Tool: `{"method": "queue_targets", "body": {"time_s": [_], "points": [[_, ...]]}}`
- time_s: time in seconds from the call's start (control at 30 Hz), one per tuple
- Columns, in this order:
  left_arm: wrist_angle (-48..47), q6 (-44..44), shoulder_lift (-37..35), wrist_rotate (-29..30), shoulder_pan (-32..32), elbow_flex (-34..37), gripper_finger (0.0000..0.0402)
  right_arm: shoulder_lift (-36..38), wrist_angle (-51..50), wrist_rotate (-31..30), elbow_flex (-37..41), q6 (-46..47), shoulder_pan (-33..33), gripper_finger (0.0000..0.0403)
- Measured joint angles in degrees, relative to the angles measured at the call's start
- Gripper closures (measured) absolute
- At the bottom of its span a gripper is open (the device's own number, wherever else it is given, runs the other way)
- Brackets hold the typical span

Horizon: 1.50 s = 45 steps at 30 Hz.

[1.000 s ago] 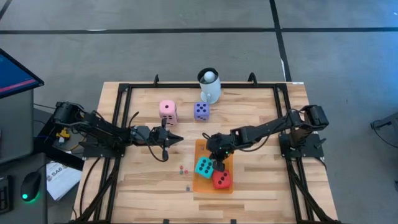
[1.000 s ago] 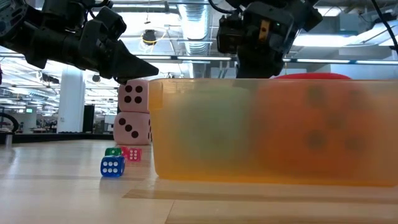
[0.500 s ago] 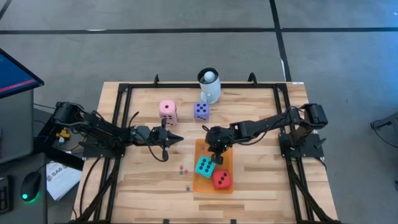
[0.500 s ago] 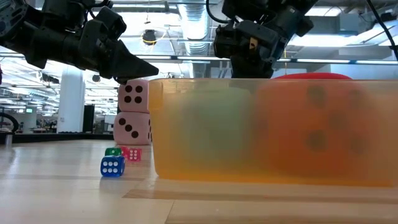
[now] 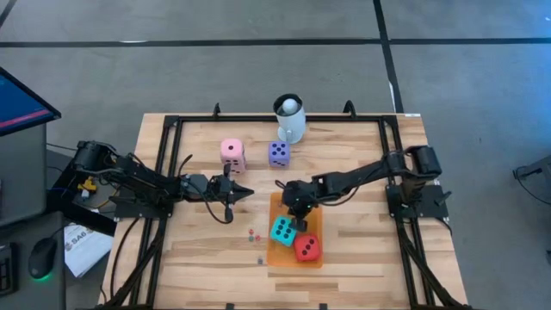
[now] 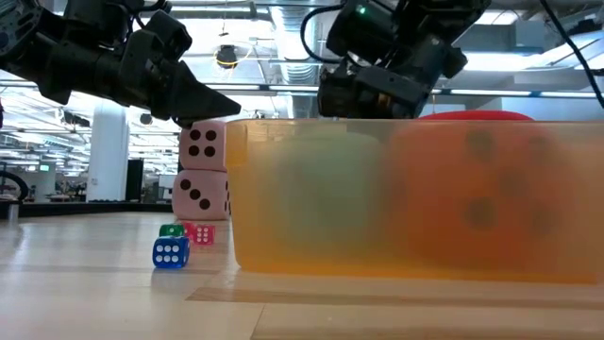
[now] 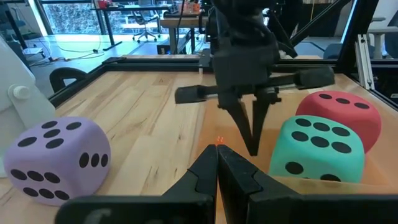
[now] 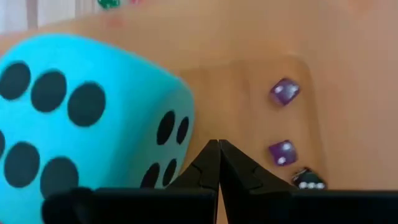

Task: Pick & Place Dice
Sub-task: Adjust the dice in the orange bin

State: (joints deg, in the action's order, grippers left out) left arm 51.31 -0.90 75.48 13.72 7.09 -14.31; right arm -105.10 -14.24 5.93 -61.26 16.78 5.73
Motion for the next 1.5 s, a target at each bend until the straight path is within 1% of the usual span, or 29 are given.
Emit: {"method": "queue_targets", "body": {"time_s": [0.2, 0.43, 0.63, 0.73, 0.9, 1.13, 1.27, 1.4, 1.5], "points": [[0.13, -0.03, 0.0, 0.01, 0.0, 0.03, 0.0402, 0.04, 0.23, 0.71, -1.35, -2.3, 1.31, 0.0403], [0.15, -0.03, 0.0, 0.04, 0.0, 0.03, 0.0402, 0.11, 1.62, 8.12, -1.33, -6.21, 1.76, 0.0403], [0.14, -0.03, 0.0, 0.07, 0.01, 0.03, 0.0402, 0.13, 3.71, 12.14, -1.31, -8.24, 1.74, 0.0403], [0.15, -0.03, -0.02, 0.11, 0.0, 0.03, 0.0402, 0.15, 4.0, 11.83, -1.31, -7.93, 1.76, 0.0403], [0.13, -0.03, 0.0, 0.31, 0.0, 0.03, 0.0402, 0.3, 2.98, 9.02, -1.31, -7.78, 1.58, 0.0403], [0.16, -0.03, 0.0, 0.28, 0.01, 0.03, 0.0402, 2.36, 1.93, 8.59, -1.37, -7.99, 1.61, 0.0403], [0.15, -1.52, -0.02, 0.14, 0.01, 0.03, 0.0402, 6.29, -3.47, 4.35, -1.38, -8.2, 1.48, 0.0403], [-0.16, -2.85, -0.02, -0.88, 0.02, 0.05, 0.0402, 10.07, -12.85, 4.31, -1.31, -5.07, 1.17, 0.0403], [0.16, -2.85, -0.02, -1.03, 0.0, 0.03, 0.0401, 10.75, -18.47, 4.44, -1.31, -2.01, 1.82, 0.0403]]}}
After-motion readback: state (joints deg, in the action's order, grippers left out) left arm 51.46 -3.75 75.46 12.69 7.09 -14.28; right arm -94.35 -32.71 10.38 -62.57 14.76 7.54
